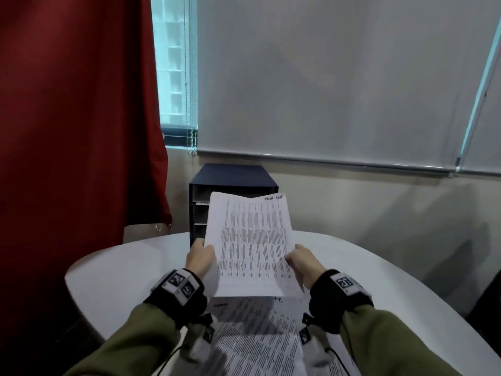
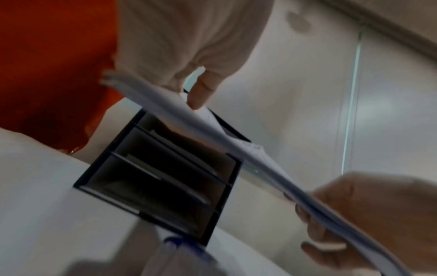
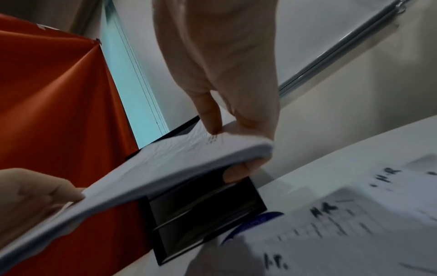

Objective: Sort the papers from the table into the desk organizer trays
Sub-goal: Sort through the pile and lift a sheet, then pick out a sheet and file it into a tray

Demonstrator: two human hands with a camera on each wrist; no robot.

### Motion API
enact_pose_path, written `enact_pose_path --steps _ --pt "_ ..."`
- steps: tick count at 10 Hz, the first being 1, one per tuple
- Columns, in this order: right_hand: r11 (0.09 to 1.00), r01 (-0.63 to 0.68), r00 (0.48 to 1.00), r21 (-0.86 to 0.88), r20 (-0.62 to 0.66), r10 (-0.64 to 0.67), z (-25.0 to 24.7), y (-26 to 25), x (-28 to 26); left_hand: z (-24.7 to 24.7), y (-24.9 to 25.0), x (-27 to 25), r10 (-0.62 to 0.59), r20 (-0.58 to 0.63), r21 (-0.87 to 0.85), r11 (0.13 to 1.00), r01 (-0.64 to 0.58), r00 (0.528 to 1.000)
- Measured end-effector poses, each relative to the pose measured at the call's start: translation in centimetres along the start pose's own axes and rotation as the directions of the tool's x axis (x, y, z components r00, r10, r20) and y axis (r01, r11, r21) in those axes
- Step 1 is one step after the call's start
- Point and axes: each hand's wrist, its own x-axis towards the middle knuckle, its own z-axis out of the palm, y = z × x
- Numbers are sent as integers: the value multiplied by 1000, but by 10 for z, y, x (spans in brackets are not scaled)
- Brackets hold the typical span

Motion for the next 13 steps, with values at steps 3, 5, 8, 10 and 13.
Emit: enact_pose_path --steps 3,5,8,10,13 --pt "991 -84 993 106 87 74 14 -52 61 -36 37 64 -129 188 -233 957 171 974" --pt "987 -162 974 20 163 157 14 -77 99 -43 36 76 -119 292 -245 950 195 949" --pt "848 -181 979 498 172 109 23 -93 127 -16 63 125 -109 194 -760 611 220 975" --pt "783 -106 988 613 156 12 40 -93 123 -11 69 124 -63 184 -763 620 183 981" --pt "973 -212 952 -91 204 227 -10 -10 64 8 19 39 -61 456 44 998 46 888"
